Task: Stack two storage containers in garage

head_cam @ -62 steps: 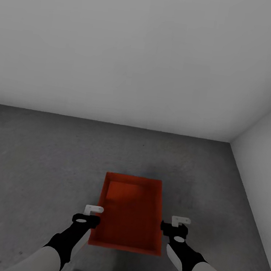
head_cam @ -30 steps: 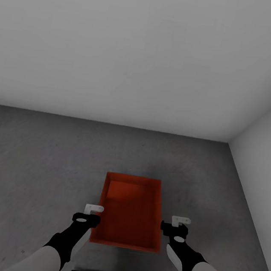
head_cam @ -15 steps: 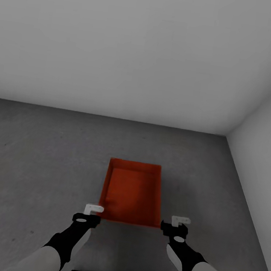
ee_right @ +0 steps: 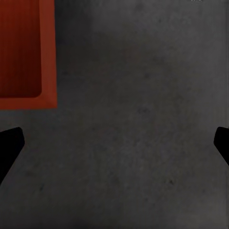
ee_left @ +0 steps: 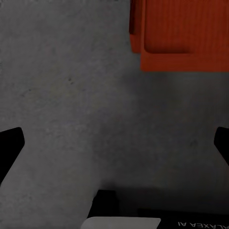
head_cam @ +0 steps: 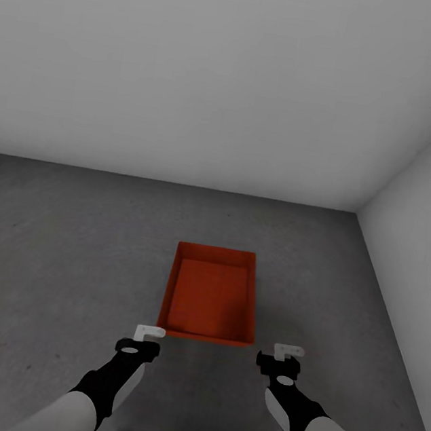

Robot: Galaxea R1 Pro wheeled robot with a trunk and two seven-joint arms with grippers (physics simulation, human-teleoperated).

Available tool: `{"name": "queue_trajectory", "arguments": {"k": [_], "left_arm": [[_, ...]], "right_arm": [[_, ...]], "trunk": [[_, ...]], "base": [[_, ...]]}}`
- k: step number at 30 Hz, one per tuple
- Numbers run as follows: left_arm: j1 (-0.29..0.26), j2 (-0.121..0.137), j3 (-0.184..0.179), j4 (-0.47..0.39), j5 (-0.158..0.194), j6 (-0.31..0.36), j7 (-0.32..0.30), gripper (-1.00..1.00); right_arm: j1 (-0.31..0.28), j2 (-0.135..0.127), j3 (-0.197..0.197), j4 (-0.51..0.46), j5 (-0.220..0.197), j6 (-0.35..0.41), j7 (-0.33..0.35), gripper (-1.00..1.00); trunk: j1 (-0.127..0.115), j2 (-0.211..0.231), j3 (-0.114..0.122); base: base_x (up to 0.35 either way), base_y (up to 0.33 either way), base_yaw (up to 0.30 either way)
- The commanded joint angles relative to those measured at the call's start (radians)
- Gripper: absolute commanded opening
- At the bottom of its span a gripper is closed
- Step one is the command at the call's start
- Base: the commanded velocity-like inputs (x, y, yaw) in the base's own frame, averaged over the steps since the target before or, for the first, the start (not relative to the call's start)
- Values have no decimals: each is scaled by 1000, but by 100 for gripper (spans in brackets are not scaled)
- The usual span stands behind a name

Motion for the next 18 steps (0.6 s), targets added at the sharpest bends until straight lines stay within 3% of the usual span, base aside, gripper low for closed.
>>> {"name": "queue_trajectory", "arguments": {"k": [1, 18], "left_arm": [[0, 1, -8, -2, 5, 6, 8, 100], [0, 1, -8, -2, 3, 6, 8, 100]], "right_arm": [[0, -1, 8, -1, -11, -4, -4, 100], [0, 0, 8, 2, -11, -2, -4, 100]], "trunk": [[0, -1, 1], [0, -1, 28]], "base": [[-9, 0, 0], [-1, 0, 0]]}}
